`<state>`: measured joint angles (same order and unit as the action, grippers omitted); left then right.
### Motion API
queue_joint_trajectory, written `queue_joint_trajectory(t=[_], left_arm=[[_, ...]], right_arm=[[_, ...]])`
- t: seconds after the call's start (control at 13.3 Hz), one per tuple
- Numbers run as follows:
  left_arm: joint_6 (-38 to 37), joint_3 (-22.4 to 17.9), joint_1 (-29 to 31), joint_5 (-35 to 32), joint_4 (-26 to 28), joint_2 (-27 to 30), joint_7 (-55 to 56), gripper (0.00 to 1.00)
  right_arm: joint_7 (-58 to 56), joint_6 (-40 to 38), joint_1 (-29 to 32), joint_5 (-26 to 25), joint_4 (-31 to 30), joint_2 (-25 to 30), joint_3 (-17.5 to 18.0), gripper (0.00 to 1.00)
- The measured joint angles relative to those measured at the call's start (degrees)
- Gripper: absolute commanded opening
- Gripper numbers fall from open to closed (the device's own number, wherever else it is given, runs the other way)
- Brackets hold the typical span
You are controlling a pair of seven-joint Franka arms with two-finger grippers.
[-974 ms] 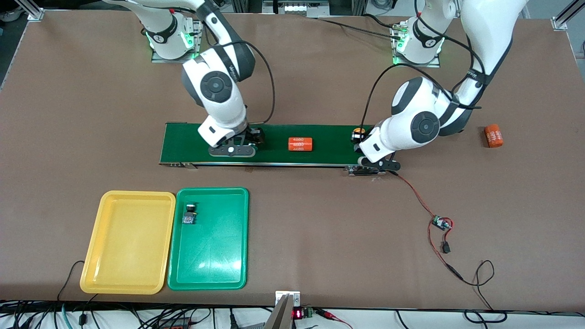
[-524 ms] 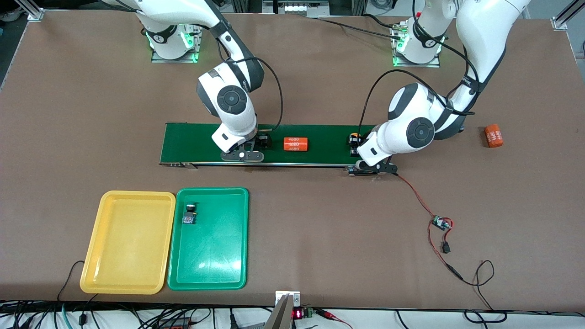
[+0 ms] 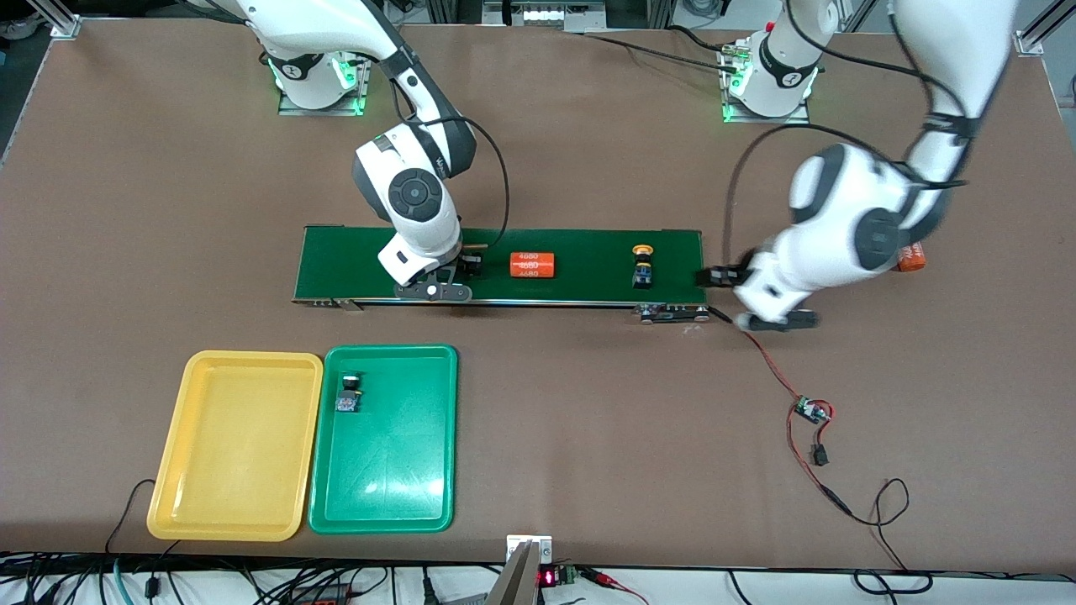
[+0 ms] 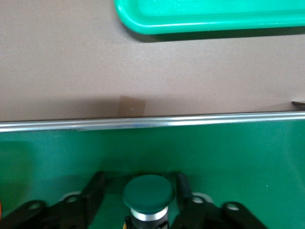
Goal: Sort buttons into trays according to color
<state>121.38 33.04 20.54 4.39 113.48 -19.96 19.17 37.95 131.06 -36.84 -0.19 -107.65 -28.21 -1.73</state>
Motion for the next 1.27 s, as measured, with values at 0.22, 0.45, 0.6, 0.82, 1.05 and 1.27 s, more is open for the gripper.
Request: queue_joint_trajectory(t=[0.22, 0.45, 0.6, 0.82, 1.05, 1.27], left_arm=[[0.00, -0.40, 10.55, -4.20, 2.95, -0.17, -3.90, 1.00], [-0.02, -0.50, 18.15, -5.65, 6.19, -0.24, -9.53, 1.00], [0.02, -0.54, 22.68, -9.44, 8.97, -0.86, -13.69, 1.00], [0.08, -0.51, 24.48, -13.63, 13.16, -0.96, -14.09, 1.00], [0.21, -0.44, 24.87, -17.11, 16.57, -0.47, -14.11, 1.00], [0.45, -0.33, 24.91, -17.92, 19.66, 1.33, -14.11, 1.00]], right_arm=[[-0.09, -0.17, 0.64, 0.01, 0.00, 0.07, -0.11, 0.11], [-0.46, -0.53, 1.41, 0.01, 0.83, 0.63, -0.78, 0.11], [-3.20, -3.34, 2.05, 0.01, 5.96, 1.51, -2.28, 0.11], [-8.15, -4.80, 4.39, 0.00, 12.63, 1.93, -2.88, 0.11], [-15.08, -4.91, 9.11, 3.20, 20.01, -1.60, -2.93, 0.11], [-18.22, -3.90, 11.60, 5.02, 29.65, -10.79, -2.90, 0.11]])
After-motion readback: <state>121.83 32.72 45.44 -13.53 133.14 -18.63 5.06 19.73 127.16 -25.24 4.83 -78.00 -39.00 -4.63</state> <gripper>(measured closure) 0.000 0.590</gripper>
